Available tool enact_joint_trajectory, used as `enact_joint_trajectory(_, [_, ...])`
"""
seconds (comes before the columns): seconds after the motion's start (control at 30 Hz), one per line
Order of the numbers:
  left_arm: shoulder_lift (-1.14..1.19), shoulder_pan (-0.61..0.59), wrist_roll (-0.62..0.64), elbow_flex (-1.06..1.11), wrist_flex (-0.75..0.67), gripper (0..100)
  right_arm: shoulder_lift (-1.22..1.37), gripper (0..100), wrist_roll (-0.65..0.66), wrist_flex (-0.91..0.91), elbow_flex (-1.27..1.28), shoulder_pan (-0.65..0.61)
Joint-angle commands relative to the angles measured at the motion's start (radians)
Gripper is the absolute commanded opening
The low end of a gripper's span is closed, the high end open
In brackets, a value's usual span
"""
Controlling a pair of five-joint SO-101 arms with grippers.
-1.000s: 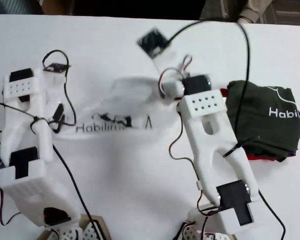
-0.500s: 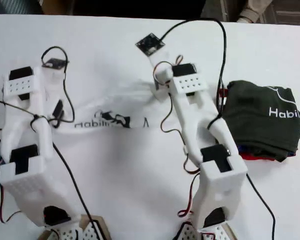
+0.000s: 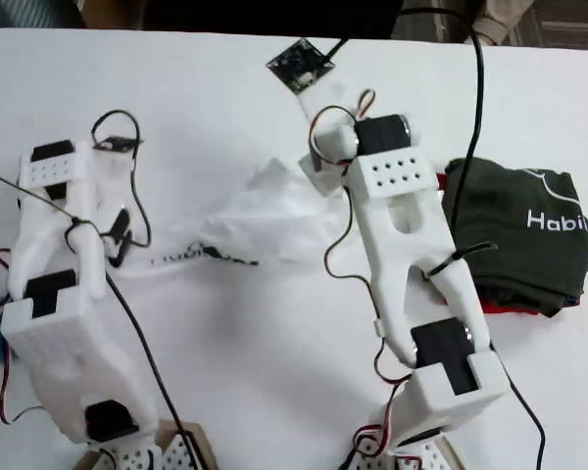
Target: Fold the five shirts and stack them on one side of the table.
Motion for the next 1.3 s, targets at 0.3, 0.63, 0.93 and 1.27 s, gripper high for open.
enact_joint_trajectory(0.3, [-0.006,-0.017,-0.006,-0.042,-0.008,3,-0.042,13.0,0.051,-0.002,0.267,-0.050])
enact_joint_trajectory(0.63, [-0.006,-0.026,-0.006,-0.044,-0.009,3,-0.110,12.7,0.055,-0.183,0.640,-0.054])
enact_joint_trajectory(0.93, [0.000,-0.046,-0.003,-0.107,-0.002,3,-0.432,12.7,0.037,-0.283,0.680,-0.047])
enact_joint_trajectory(1.27, [0.002,-0.044,-0.003,-0.102,-0.002,3,-0.139,12.7,-0.180,-0.547,0.554,-0.044])
